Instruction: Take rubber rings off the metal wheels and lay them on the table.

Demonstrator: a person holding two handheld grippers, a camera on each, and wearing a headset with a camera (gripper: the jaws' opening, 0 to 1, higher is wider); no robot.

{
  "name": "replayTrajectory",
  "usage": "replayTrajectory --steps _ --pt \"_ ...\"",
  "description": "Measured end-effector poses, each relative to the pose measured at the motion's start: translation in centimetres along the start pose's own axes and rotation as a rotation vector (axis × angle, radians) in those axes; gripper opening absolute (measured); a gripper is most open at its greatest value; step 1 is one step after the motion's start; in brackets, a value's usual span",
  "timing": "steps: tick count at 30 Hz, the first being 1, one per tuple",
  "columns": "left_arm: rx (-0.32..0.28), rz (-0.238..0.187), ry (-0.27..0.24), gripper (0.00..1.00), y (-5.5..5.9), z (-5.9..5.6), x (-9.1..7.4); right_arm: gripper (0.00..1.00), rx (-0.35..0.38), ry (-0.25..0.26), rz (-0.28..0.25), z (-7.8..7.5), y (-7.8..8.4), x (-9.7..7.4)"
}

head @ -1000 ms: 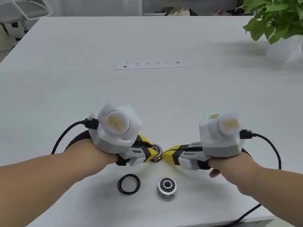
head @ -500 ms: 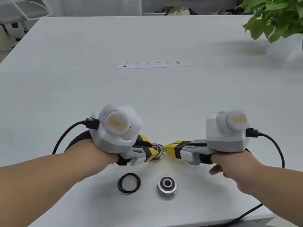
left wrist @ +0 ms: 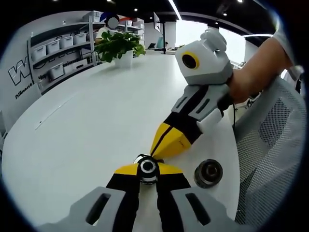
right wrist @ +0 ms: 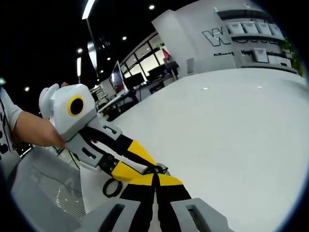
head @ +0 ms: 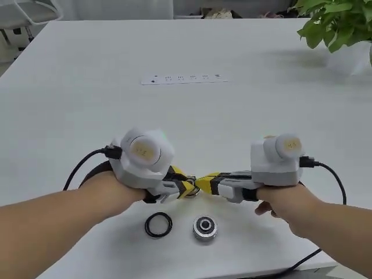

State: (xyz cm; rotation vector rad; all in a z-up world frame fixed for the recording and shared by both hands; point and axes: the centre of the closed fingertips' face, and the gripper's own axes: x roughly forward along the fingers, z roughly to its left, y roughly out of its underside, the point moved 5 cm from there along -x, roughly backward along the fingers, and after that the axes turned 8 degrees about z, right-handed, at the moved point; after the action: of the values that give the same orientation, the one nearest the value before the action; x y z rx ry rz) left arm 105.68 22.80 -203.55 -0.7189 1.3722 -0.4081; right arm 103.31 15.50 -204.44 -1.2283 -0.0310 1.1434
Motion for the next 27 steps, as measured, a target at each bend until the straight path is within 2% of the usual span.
replayTrajectory --steps 4,12,22,27 --pt "0.001 -0.001 0.002 0.08 -0.01 -0.12 0.03 0.00 -0.011 -0.030 -0.013 0.58 -0.31 0.15" --pt "-0.003 -0.002 0.004 0.08 0.00 -0.11 0.04 0.00 -0.019 -0.009 0.004 0.14 0.35 -0.10" --pt "0.013 -0.007 0.008 0.08 0.00 -0.08 0.03 0.00 -0.003 -0.011 -0.001 -0.01 0.33 -0.36" --pt "0.018 -0.009 0.019 0.15 -0.09 -0.19 -0.14 0.00 0.003 -0.014 -0.005 -0.07 0.23 -0.53"
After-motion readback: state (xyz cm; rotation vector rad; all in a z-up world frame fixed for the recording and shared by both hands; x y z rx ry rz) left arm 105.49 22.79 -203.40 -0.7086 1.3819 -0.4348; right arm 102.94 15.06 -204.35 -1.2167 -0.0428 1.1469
